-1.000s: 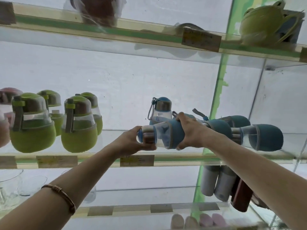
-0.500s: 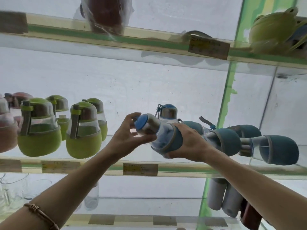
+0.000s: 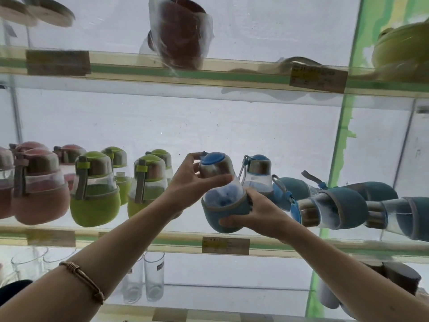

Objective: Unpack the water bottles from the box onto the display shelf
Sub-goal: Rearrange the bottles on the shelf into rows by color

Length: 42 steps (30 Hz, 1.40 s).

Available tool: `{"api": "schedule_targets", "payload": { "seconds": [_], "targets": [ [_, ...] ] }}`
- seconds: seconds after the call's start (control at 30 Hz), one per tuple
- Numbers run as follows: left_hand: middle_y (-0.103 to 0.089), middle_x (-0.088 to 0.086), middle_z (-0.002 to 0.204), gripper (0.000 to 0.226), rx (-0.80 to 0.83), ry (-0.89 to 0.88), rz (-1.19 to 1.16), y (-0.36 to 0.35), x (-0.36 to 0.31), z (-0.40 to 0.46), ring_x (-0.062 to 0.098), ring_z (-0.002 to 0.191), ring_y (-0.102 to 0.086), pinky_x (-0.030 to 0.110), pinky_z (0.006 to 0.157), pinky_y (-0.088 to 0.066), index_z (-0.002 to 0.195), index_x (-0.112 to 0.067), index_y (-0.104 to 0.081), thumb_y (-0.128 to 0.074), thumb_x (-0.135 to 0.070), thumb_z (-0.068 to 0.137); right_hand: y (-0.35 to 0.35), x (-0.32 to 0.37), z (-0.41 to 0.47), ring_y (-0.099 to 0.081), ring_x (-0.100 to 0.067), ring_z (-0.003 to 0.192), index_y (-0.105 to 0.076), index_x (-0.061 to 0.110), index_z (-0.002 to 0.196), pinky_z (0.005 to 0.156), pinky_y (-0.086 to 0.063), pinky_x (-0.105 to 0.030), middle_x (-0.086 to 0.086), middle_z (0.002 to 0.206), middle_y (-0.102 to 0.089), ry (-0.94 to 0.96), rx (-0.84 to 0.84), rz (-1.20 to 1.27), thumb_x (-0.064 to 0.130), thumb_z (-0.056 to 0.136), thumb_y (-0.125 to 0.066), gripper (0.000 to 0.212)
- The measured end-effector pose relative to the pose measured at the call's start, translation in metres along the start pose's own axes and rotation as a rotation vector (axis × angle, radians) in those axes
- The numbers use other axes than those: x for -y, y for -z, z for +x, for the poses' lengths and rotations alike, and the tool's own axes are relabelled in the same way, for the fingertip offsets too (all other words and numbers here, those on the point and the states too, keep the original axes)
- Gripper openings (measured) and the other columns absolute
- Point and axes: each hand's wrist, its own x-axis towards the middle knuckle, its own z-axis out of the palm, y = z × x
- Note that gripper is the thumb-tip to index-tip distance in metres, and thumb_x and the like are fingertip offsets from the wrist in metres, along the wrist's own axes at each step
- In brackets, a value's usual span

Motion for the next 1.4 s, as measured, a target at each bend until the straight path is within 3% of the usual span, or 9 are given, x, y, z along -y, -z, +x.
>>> {"api": "schedule_targets", "payload": {
  "seconds": [0.13,0.23,0.43,0.67,0.9,1.03,1.2,1.27,1.4],
  "targets": [
    [-0.06,-0.002,0.112,0.086,-0.104,-0.03,0.079,-0.007,0.001,0.008,0.014,0.099,-0.061,0.032,0.085,-0.053,0.122,-0.024,-0.04,-0.083,-0.047,0.051,-0.015,0.006,0.006,-0.052,-0.005,0.102,-0.046,0.026,0.12,0.074,-0.044,-0.012,0.007,0.118,-0.053,-0.038,-0.095,-0.082,0.036,0.075,-0.078,0.056],
    [-0.054,-0.001,0.116,0.086,-0.173,-0.011,0.121,-0.017,0.011,0.009,0.017,0.105,-0.056,0.03,0.09,-0.048,0.124,-0.022,-0.032,-0.085,-0.039,0.06,-0.025,0.009,0.009,-0.045,-0.012,0.116,-0.039,0.017,0.134,0.093,-0.044,-0.027,0.003,0.127,-0.045,-0.067,-0.178,-0.245,0.051,0.072,-0.076,0.08],
    [-0.051,0.007,0.127,0.092,-0.16,0.067,0.159,-0.015,0.02,0.015,0.021,0.109,-0.052,0.032,0.091,-0.045,0.132,-0.019,-0.024,-0.082,-0.042,0.064,-0.032,0.006,0.015,-0.055,-0.01,0.095,-0.052,0.02,0.116,0.08,-0.049,-0.023,0.001,0.114,-0.06,-0.012,-0.146,-0.244,0.045,0.076,-0.075,0.052],
    [-0.046,0.008,0.132,0.074,0.006,0.078,0.327,0.007,0.013,0.023,0.02,0.111,-0.048,0.03,0.086,-0.045,0.138,-0.026,-0.024,-0.068,-0.044,0.082,-0.013,-0.008,0.027,-0.053,-0.016,0.117,-0.05,0.019,0.131,0.088,-0.042,-0.022,0.001,0.128,-0.059,-0.073,0.0,-0.246,0.039,0.08,-0.073,0.059],
    [-0.05,0.003,0.12,0.05,0.026,0.121,0.187,0.013,0.004,0.028,0.023,0.106,-0.057,0.032,0.072,-0.053,0.125,-0.021,-0.031,-0.064,-0.014,0.088,-0.03,-0.005,0.041,-0.044,-0.021,0.118,-0.046,0.02,0.128,0.095,-0.042,-0.036,-0.001,0.123,-0.053,-0.186,-0.114,-0.434,0.061,0.073,-0.069,0.073],
    [-0.05,0.002,0.123,0.06,-0.003,0.189,0.004,0.002,0.009,0.031,0.024,0.112,-0.053,0.037,0.09,-0.045,0.141,-0.026,-0.024,-0.06,-0.024,0.092,-0.049,-0.008,0.047,-0.041,-0.022,0.116,-0.039,0.017,0.132,0.093,-0.04,-0.038,-0.003,0.125,-0.048,-0.27,-0.204,-0.537,0.079,0.065,-0.059,0.094],
    [-0.056,0.007,0.106,0.017,-0.016,0.305,-0.469,0.006,0.013,0.031,0.018,0.099,-0.051,0.031,0.076,-0.046,0.107,-0.014,-0.055,-0.041,-0.021,0.1,-0.034,-0.014,0.059,-0.058,-0.017,0.102,-0.055,0.019,0.118,0.083,-0.051,-0.03,0.001,0.109,-0.062,-0.206,-0.094,-0.245,0.051,0.067,-0.079,0.065],
    [-0.056,0.001,0.123,0.028,-0.003,0.245,-0.406,0.005,0.021,0.026,0.015,0.114,-0.048,0.027,0.083,-0.043,0.128,-0.014,-0.051,-0.039,-0.018,0.102,-0.027,-0.013,0.059,-0.058,-0.017,0.104,-0.051,0.017,0.122,0.081,-0.05,-0.024,-0.001,0.114,-0.062,-0.202,-0.021,-0.125,0.03,0.075,-0.079,0.057],
    [-0.044,-0.005,0.142,0.054,-0.073,0.1,-0.021,-0.001,0.035,0.023,0.013,0.124,-0.043,0.036,0.102,-0.041,0.146,-0.03,-0.031,-0.05,-0.016,0.098,-0.028,-0.014,0.065,-0.055,-0.02,0.112,-0.044,0.018,0.13,0.094,-0.046,-0.031,-0.002,0.122,-0.058,-0.201,-0.026,-0.091,0.023,0.078,-0.077,0.062]
  ]
}}
